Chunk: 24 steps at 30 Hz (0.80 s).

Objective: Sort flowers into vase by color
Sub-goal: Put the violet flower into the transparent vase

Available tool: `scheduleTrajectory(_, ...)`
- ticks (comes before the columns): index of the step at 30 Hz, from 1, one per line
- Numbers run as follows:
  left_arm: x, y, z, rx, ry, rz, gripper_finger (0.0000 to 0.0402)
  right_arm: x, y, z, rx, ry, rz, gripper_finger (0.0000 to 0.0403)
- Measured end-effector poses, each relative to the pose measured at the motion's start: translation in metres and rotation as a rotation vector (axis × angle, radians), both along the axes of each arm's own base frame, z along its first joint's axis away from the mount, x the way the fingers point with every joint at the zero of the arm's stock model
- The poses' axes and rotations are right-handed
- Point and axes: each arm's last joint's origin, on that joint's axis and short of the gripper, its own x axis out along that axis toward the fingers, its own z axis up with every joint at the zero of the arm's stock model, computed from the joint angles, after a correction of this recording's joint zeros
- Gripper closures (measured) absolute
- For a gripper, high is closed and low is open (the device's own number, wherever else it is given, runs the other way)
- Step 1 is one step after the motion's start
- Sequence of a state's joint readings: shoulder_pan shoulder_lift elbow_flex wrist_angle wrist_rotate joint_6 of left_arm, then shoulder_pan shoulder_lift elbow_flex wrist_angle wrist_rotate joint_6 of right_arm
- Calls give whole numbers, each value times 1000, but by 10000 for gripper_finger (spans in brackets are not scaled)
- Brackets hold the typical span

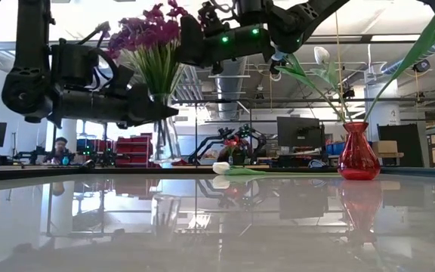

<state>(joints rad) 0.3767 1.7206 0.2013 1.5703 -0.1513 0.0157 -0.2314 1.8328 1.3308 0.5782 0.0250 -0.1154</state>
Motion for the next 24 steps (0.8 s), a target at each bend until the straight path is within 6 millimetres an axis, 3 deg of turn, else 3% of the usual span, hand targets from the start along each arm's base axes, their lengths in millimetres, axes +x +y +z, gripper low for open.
scheduleTrajectory(24, 4, 1, 7, -49, -67, -7, 263, -1, 1, -8, -15, 60, 9, 381)
